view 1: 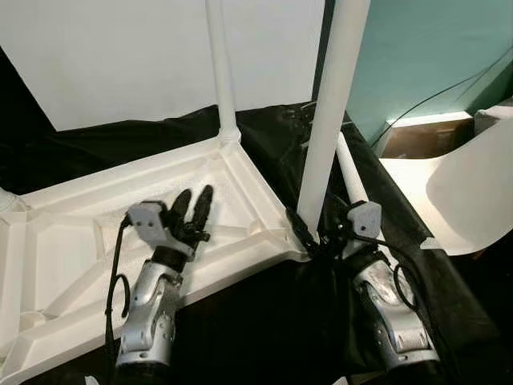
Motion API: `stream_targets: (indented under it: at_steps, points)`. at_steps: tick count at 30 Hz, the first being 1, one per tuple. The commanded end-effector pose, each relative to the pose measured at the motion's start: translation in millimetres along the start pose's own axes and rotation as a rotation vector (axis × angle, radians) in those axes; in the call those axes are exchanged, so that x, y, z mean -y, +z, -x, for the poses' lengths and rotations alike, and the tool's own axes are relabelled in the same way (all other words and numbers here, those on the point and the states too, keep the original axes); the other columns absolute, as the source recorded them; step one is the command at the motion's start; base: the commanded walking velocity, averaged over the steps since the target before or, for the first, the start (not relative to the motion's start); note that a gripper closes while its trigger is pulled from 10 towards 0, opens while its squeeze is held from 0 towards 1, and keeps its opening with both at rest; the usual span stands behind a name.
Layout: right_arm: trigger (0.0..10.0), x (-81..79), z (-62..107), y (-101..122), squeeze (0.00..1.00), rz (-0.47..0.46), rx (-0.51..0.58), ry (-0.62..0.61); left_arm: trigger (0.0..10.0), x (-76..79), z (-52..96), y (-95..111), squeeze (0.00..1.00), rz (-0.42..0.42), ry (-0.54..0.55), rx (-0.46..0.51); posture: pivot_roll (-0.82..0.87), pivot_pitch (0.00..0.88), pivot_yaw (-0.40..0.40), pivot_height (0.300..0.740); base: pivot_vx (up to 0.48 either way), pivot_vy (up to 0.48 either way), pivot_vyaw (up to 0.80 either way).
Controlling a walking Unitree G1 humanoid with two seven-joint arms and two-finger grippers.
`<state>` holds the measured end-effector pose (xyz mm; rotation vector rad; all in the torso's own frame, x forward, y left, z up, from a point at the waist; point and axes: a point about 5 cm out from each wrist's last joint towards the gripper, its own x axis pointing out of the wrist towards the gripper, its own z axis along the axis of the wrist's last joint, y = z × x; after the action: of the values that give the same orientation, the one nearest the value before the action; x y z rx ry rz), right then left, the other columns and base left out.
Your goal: Building children table
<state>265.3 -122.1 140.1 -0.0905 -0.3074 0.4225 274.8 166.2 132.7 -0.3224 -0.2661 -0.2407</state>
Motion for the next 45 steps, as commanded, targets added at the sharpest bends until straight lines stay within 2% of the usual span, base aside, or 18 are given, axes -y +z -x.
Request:
stream_targets:
  at_steps: [1,5,6,7,8,9,11,12,15,18,19,20,22,23,24,25,39,45]
  points:
    - [10.0,11.8,6.0,4.8,0.00,0.029,0.020,-0.075,10.0,-8.2,5.6,1.8,0.00,-0.036,0.094,0.015,0.00,0.000,0.046,0.740,0.000,0.000,0.00]
    - [10.0,14.9,7.9,6.0,0.00,0.034,0.022,-0.104,10.0,-12.9,10.9,3.1,0.00,-0.065,0.162,0.027,0.00,0.000,0.050,0.740,0.000,0.000,0.00]
    - [10.0,16.2,8.5,6.2,0.00,0.035,0.021,-0.115,10.0,-14.5,12.9,3.7,0.00,-0.080,0.183,0.030,0.00,0.000,0.050,0.740,0.000,0.000,0.00]
    - [10.0,21.3,11.0,6.4,0.00,0.038,0.014,-0.158,10.0,-15.5,18.7,5.6,0.00,-0.138,0.205,0.030,0.01,0.000,0.053,0.740,0.000,0.000,0.00]
    - [10.0,21.3,11.0,6.4,0.00,0.038,0.014,-0.158,10.0,-15.5,18.7,5.6,0.00,-0.138,0.205,0.030,0.01,0.000,0.053,0.740,0.000,0.000,0.00]
    - [10.0,32.2,15.1,6.1,0.00,0.030,-0.001,-0.254,10.0,-15.9,27.4,8.8,0.00,-0.192,0.219,0.028,0.02,0.000,0.055,0.740,0.000,0.000,0.00]
    - [10.0,37.5,17.3,6.1,0.00,0.023,-0.008,-0.304,10.0,-16.3,31.2,10.3,0.00,-0.204,0.233,0.028,0.02,0.000,0.055,0.740,0.000,0.000,0.00]
    - [10.0,48.5,22.1,6.3,0.00,0.026,-0.023,-0.417,10.0,-17.7,38.8,11.6,0.00,-0.218,0.269,0.023,0.03,0.000,0.057,0.740,0.000,0.000,0.00]
    - [10.0,53.4,24.2,6.0,0.00,0.034,-0.032,-0.475,10.0,-17.9,46.2,9.5,0.00,-0.226,0.299,0.008,0.03,0.000,0.059,0.740,0.000,0.000,0.00]
    - [10.0,40.4,16.5,2.1,0.00,0.003,-0.034,-0.368,10.0,-15.8,49.5,2.4,0.00,-0.217,0.304,-0.017,0.03,0.000,0.059,0.740,0.000,0.000,0.00]
    - [10.0,29.9,12.2,-0.2,0.00,-0.020,-0.043,-0.269,10.0,-13.9,48.6,0.8,0.00,-0.223,0.293,-0.021,0.03,0.000,0.057,0.740,0.000,0.000,0.00]
    - [10.0,29.9,12.2,-0.2,0.00,-0.020,-0.043,-0.269,10.0,-13.9,48.6,0.8,0.00,-0.223,0.293,-0.021,0.03,0.000,0.057,0.740,0.000,0.000,0.00]
    - [10.0,12.1,7.5,-3.9,0.00,-0.051,-0.064,-0.092,10.0,-10.2,45.4,0.0,0.00,-0.228,0.280,-0.017,0.04,0.000,0.055,0.740,0.000,0.000,0.00]
    - [10.0,12.1,7.5,-3.9,0.00,-0.051,-0.064,-0.092,10.0,-10.2,45.4,0.0,0.00,-0.228,0.280,-0.017,0.04,0.000,0.055,0.740,0.000,0.000,0.00]
    - [10.0,7.6,6.4,-7.7,0.00,-0.106,-0.091,-0.027,10.0,-9.8,43.4,0.9,0.00,-0.228,0.287,-0.009,0.04,0.000,0.049,0.740,0.000,0.000,0.00]
    - [10.0,6.6,5.9,-8.6,0.00,-0.120,-0.095,-0.007,10.0,-9.9,42.9,1.4,0.00,-0.230,0.290,-0.005,0.05,0.000,0.048,0.740,0.000,0.000,0.00]
    - [10.0,12.1,-5.0,-1.5,0.00,-0.178,-0.090,0.114,10.0,-8.3,44.7,3.4,0.00,-0.262,0.286,-0.005,0.05,0.000,0.043,0.740,0.000,0.000,0.00]
    - [10.0,10.7,-6.6,4.8,0.00,-0.159,-0.067,0.143,10.0,-6.3,42.7,0.9,0.00,-0.264,0.265,-0.011,0.04,0.000,0.047,0.740,0.000,0.000,0.00]
